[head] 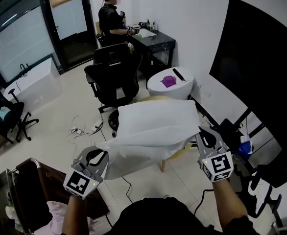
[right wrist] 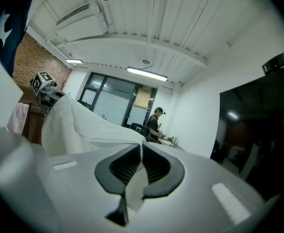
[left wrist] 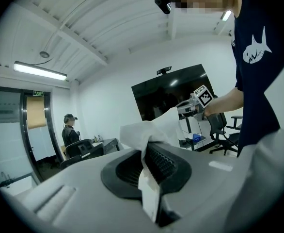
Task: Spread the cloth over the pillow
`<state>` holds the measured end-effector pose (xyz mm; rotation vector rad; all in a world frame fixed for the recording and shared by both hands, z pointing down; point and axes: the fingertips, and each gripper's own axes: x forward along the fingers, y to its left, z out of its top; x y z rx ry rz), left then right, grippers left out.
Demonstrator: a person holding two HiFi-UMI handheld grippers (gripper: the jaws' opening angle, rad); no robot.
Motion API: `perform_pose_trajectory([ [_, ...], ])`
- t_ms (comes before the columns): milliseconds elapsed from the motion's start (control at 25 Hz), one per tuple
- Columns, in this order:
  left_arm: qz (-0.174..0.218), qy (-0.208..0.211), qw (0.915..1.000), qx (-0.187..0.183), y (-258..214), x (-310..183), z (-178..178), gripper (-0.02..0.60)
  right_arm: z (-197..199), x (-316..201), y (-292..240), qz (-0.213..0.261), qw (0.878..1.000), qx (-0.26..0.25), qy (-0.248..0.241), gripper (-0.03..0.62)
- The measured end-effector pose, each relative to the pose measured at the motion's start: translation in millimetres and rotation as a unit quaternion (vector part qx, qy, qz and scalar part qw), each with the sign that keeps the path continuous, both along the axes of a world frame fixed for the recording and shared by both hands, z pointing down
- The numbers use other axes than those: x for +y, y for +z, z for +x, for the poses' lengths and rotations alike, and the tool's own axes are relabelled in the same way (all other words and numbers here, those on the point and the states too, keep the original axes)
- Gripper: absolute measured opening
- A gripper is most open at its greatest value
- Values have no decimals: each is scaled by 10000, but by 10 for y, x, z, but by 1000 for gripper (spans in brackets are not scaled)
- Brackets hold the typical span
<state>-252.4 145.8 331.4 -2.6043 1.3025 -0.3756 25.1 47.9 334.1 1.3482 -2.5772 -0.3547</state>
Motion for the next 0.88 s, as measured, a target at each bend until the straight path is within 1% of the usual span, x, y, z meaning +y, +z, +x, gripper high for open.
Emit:
perform_pose_trajectory([
  [160,-144,39,9998,-104,120,-15,7,0,18,-36,-203,202,9998,-4,42,12],
  [480,-285,70,9980,-560,312,-171,222,0,135,-269,-528,661,9976,161,-148,12],
  [680,-245,36,9975,-662,189,-360,435,0,316,-553,-648,847,9961,183,-189,12],
  [880,-280,33,9963,-808,200,-569,661,0,508,-815,-705,905,9956,165,-170,12],
])
